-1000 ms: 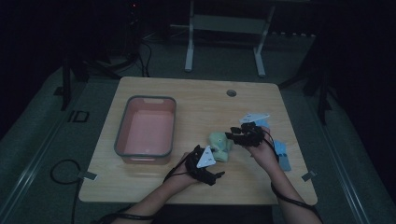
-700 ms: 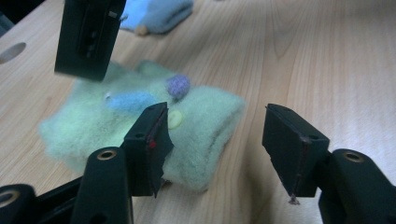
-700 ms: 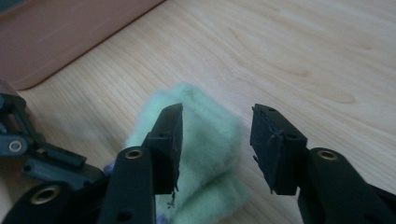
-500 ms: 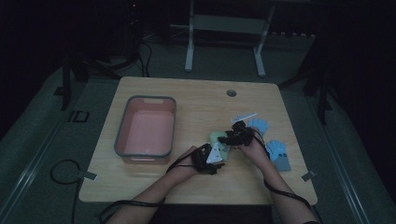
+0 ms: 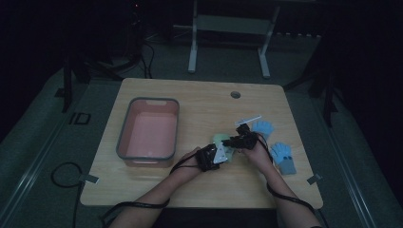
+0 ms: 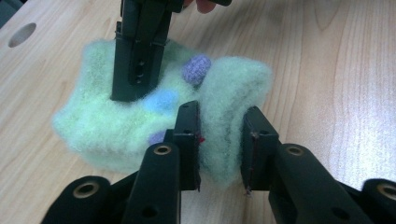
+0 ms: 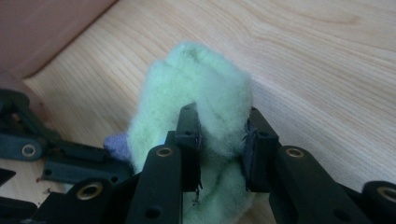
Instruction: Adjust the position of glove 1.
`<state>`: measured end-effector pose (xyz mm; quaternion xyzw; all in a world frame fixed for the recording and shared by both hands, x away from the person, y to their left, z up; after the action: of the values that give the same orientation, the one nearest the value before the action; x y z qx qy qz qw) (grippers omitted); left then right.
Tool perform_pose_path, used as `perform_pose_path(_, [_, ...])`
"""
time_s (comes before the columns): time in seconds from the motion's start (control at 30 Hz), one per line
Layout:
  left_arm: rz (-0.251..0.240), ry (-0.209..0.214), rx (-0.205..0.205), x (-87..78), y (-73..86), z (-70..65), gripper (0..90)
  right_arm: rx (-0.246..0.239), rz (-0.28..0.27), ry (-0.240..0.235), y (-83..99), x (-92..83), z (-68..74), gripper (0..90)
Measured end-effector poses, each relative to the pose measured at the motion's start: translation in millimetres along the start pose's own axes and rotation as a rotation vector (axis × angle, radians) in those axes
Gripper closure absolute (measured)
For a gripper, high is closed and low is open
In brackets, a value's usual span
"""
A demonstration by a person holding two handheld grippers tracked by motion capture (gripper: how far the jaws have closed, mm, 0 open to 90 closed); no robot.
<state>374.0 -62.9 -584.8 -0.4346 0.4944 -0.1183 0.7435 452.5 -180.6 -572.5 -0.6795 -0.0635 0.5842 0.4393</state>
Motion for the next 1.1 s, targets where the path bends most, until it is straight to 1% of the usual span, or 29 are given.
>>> perform_pose_path(0.13, [-0.006,0.007,-0.008,-11.1,-9.0,-0.9,72.9,0.004,-0.028,-0.002,-5.6,-9.8,4.2,73.3])
perform_pose_path(0.2, [-0.01,0.011,-0.011,-18.1,-15.0,-0.3,72.9,-0.005,-0.036,0.004,-10.3,-16.4,7.0,73.5])
perform_pose_path(0.37, [-0.006,0.0,0.018,-36.3,-30.6,0.9,73.0,-0.027,-0.06,0.006,-23.8,-29.7,14.2,73.8])
perform_pose_path(0.43, [-0.004,-0.009,0.033,-43.7,-35.3,2.1,73.2,-0.03,-0.07,-0.001,-28.3,-33.4,16.6,73.8])
perform_pose_path(0.57, [-0.006,-0.013,0.044,-56.4,-42.1,3.6,73.2,-0.041,-0.094,-0.009,-37.0,-40.4,21.3,73.9])
perform_pose_path(0.67, [-0.008,-0.016,0.054,-64.2,-45.7,5.3,73.2,-0.049,-0.112,-0.013,-44.7,-45.8,25.2,74.1])
perform_pose_path(0.83, [-0.015,-0.016,0.064,-79.6,-50.2,15.5,73.2,-0.059,-0.129,-0.019,-60.0,-50.2,30.0,74.1])
perform_pose_path(0.97, [-0.034,-0.031,0.09,-90.8,-48.8,23.7,73.1,-0.069,-0.146,-0.022,-72.9,-50.1,33.9,74.1])
perform_pose_path(1.1, [-0.04,-0.021,0.08,-99.6,-45.1,31.5,73.0,-0.078,-0.156,-0.032,-84.1,-46.9,38.6,74.1])
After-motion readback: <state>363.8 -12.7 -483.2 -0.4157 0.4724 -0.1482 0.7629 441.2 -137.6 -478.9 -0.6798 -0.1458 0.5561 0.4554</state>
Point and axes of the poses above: each handheld gripper's, and its own axes: x roughly forward along the jaws, y roughly out of its underside, z roughly to its left, the point moved 5 cm from there along x, roughly forward along the jaws, and after that the axes turned 15 degrees about -x, right-handed, at the moved point
